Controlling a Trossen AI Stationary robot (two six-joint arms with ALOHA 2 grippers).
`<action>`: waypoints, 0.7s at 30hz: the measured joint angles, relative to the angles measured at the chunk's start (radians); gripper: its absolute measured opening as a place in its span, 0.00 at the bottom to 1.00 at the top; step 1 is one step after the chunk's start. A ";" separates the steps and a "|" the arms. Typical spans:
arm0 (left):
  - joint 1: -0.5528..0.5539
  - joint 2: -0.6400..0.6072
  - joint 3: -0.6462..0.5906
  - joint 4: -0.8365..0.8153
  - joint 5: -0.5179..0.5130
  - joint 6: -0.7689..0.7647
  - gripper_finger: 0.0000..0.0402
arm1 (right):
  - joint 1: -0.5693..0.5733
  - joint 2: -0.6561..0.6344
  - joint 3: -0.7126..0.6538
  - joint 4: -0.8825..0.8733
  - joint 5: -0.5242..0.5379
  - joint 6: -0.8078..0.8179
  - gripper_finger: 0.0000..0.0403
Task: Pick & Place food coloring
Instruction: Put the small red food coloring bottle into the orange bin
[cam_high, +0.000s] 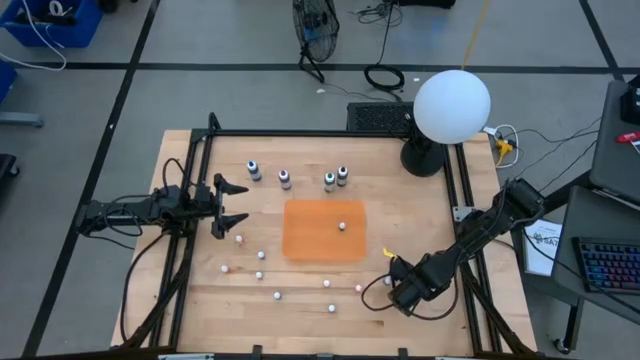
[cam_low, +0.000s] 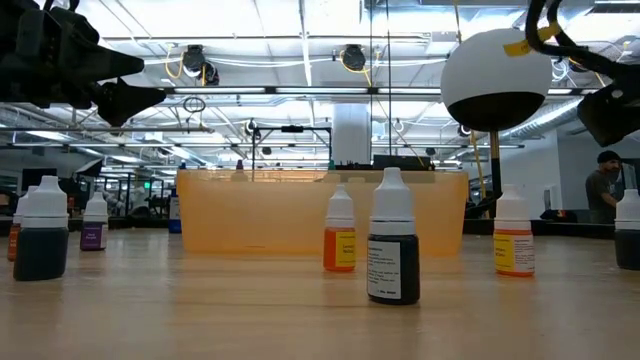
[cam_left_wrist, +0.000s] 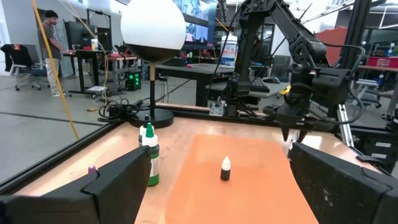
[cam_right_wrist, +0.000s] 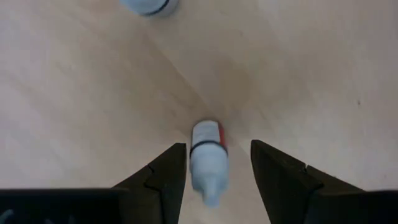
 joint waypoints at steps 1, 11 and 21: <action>0.000 0.000 0.000 0.000 0.000 0.000 0.94 | -0.001 0.000 -0.001 0.000 0.002 -0.003 0.41; 0.000 0.000 0.000 0.000 0.000 0.000 0.94 | -0.006 0.000 -0.002 0.002 0.006 -0.017 0.39; 0.000 0.000 0.000 0.000 0.000 0.000 0.94 | -0.006 -0.001 -0.002 0.044 0.080 -0.176 0.12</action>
